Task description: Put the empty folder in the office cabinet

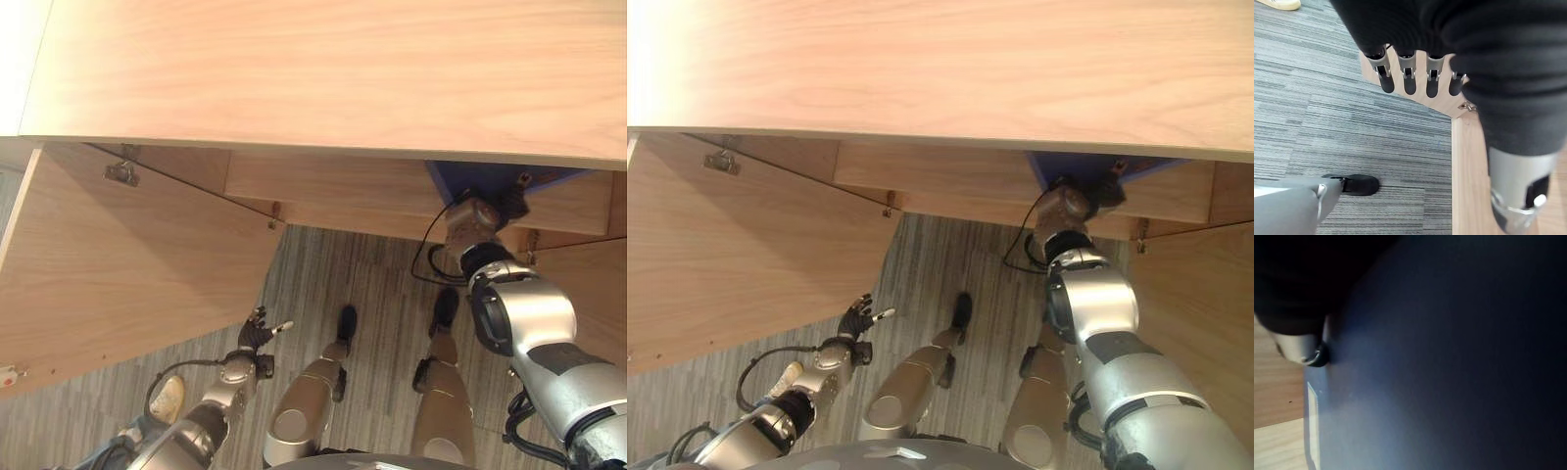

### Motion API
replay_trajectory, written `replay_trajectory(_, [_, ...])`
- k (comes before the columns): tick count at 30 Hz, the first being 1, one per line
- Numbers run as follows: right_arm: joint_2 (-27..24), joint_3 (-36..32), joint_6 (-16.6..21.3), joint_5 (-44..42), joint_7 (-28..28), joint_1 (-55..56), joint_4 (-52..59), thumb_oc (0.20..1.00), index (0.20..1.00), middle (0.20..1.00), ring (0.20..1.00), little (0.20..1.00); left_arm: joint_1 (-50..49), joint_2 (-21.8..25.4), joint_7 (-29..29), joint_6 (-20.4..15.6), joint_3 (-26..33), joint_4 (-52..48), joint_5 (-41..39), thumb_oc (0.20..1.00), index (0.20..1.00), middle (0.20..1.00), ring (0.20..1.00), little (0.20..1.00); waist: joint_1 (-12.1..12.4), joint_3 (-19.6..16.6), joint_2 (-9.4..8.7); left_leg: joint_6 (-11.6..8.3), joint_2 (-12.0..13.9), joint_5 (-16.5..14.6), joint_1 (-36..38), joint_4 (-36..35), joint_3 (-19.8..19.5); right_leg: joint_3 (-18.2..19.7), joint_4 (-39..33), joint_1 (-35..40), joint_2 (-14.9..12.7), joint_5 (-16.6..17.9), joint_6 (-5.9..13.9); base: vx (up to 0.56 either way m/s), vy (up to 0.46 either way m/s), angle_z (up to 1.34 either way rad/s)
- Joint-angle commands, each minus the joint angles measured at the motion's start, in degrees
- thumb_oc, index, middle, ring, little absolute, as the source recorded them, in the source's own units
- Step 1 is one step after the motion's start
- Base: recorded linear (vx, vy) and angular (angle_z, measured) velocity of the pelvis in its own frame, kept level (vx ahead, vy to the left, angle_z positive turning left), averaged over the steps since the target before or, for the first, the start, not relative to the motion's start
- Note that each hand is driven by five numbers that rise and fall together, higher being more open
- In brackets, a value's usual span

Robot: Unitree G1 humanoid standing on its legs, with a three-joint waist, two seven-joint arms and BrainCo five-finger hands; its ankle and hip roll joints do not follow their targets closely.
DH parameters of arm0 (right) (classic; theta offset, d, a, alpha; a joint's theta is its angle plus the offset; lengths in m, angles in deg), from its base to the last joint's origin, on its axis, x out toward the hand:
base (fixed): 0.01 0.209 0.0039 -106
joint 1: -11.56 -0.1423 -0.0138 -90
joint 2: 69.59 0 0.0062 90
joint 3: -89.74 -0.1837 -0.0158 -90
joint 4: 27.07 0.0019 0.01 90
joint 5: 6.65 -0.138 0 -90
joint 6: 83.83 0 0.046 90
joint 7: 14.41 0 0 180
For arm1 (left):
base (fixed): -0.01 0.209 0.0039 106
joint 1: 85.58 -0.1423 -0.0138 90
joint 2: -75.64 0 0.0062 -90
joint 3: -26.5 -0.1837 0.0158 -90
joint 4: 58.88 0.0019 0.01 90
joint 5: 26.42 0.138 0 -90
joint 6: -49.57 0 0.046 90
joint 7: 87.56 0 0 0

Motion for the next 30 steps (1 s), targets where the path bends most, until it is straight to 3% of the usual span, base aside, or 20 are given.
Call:
replay_trajectory(1, [-2.8, 2.6, 0.6, -5.0, -2.2, -7.7, -4.9, 0.2, 0.2, 0.2, 0.2, 0.2, -0.1, 3.1, -0.8, -1.5, -1.9, -2.5, -0.8, 1.0, 1.0, 1.0, 1.0, 1.0, 3.0, -0.3, 1.38, -0.02, 0.3, -11.6, 4.4, 4.5, -0.5, 1.5, 0.9, -4.5, -1.2, 0.9, 4.52, 0.05, -0.03, 0.0])
replay_trajectory(2, [-2.8, 2.6, 0.6, -5.0, -2.2, -7.7, -4.9, 0.2, 0.2, 0.2, 0.2, 0.2, -0.1, 3.1, -0.8, -1.5, -1.9, -2.5, -0.8, 1.0, 1.0, 1.0, 1.0, 1.0, 3.0, -0.3, 1.38, -0.02, 0.3, -11.6, 4.4, 4.5, -0.5, 1.5, 0.9, -4.5, -1.2, 0.9, 4.52, 0.08, -0.052, -0.02])
replay_trajectory(4, [-7.0, 2.7, 0.4, -9.5, -3.1, -10.4, -6.8, 0.2, 0.2, 0.2, 0.2, 0.2, -2.8, 4.3, -1.5, -1.3, -2.2, -5.6, -0.7, 1.0, 1.0, 1.0, 1.0, 1.0, 4.4, -0.9, 3.36, -0.45, 1.6, -10.7, 4.7, 2.4, -0.9, 1.0, 1.8, -5.7, -0.4, -0.3, 4.3, 0.12, -0.086, 0.0])
replay_trajectory(6, [-8.7, 2.5, 0.8, -11.7, -3.5, -11.2, -7.0, 0.2, 0.2, 0.2, 0.2, 0.2, -3.8, 4.7, -1.7, -1.2, -2.2, -6.8, -0.3, 1.0, 1.0, 1.0, 1.0, 1.0, 5.2, -1.4, 4.24, -0.61, 2.2, -10.0, 4.9, 1.2, -1.1, 0.6, 2.2, -6.2, 0.1, -1.0, 4.11, 0.1, -0.065, 0.02])
replay_trajectory(15, [-10.3, 6.7, 0.1, -11.3, -4.7, -15.4, -5.6, 0.2, 0.2, 0.2, 0.2, 0.2, -5.9, 5.8, -2.0, -0.7, -1.8, -10.3, 0.1, 1.0, 1.0, 1.0, 1.0, 1.0, 8.8, -3.2, 7.72, -1.71, 4.6, -5.9, 4.9, -3.1, -1.8, -1.0, 3.7, -8.4, 2.3, -3.8, 3.2, 0.05, -0.043, 0.06])
replay_trajectory(30, [-7.0, 12.3, -0.6, -7.9, -9.4, -19.2, -0.1, 0.2, 0.2, 0.2, 0.2, 0.2, -9.0, 7.4, -2.8, -0.4, 1.5, -12.9, -0.6, 1.0, 1.0, 1.0, 1.0, 1.0, 11.5, -4.0, 8.96, -2.44, 5.4, -2.3, 2.7, -5.5, -1.8, -1.7, 5.4, -12.0, 3.9, -5.1, 2.27, 0.0, -0.004, -0.02])
